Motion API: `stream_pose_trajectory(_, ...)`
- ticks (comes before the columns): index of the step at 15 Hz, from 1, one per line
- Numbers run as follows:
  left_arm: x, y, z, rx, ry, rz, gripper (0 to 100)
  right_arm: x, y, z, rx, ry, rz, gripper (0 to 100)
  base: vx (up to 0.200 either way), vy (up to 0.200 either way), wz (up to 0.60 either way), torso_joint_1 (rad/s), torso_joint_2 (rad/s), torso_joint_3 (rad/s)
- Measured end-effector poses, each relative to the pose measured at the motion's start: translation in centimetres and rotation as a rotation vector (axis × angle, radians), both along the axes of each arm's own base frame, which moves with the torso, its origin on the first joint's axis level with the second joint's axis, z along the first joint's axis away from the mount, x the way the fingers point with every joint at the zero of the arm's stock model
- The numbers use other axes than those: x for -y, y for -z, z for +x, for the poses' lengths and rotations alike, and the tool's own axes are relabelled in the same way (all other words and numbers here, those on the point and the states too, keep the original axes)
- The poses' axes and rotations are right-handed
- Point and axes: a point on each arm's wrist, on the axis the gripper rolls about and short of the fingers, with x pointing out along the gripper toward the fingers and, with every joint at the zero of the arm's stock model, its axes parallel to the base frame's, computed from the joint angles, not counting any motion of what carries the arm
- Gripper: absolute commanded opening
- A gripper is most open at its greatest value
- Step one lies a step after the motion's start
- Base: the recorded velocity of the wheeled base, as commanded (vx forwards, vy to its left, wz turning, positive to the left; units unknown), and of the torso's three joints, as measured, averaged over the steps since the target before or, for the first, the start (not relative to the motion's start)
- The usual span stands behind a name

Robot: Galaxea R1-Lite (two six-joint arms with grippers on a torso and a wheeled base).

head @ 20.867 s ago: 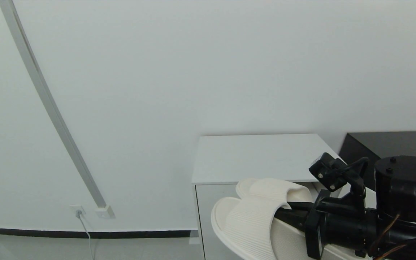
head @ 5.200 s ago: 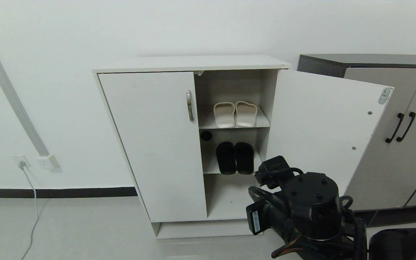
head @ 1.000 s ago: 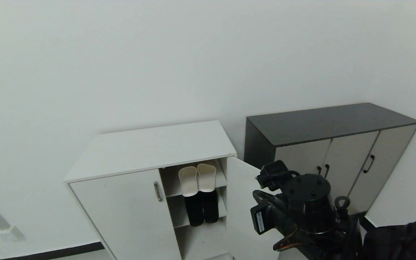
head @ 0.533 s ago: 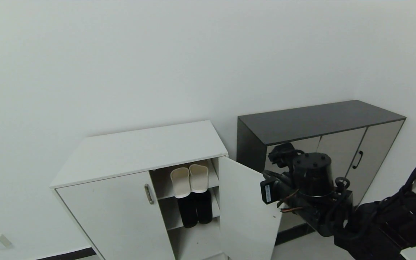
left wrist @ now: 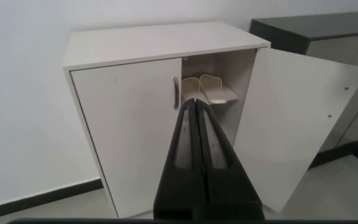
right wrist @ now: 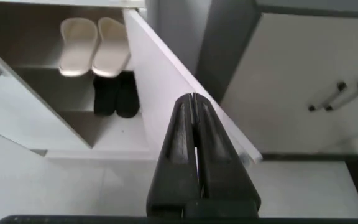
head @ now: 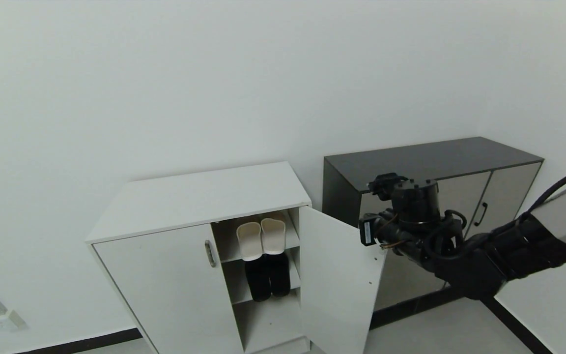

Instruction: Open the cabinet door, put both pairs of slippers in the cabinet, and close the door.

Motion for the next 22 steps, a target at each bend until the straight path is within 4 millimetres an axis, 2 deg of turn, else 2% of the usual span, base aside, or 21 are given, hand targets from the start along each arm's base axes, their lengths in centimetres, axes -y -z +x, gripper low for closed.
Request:
stream_pose_trajectory(4,0.0,0.0,0.0,-0.001,-0.001,0.0,0,1.3,0.0,4.6,-0.039,0.064,0.027,0,0.0,0.0,0.0,0.0,0.0,0.0)
stream_pose_trajectory(8,0.0,0.0,0.0,-0.001,-0.001,0.0,0,2.2,2.5,7.6,-0.079,0.106,0.019,0,0.0,0.0,0.0,0.0,0.0,0.0)
stream_pose_trajectory(13,0.0,0.0,0.0,-0.001,-0.001,0.0,0,2.2,4.7,8.3,-0.119,0.113,0.0,0,0.0,0.0,0.0,0.0,0.0,0.0)
stream_pose_trajectory(22,0.0,0.0,0.0,-0.001,-0.001,-0.001,0,2.0,6.1,7.8,-0.156,0.106,-0.02,0,0.0,0.0,0.0,0.0,0.0,0.0)
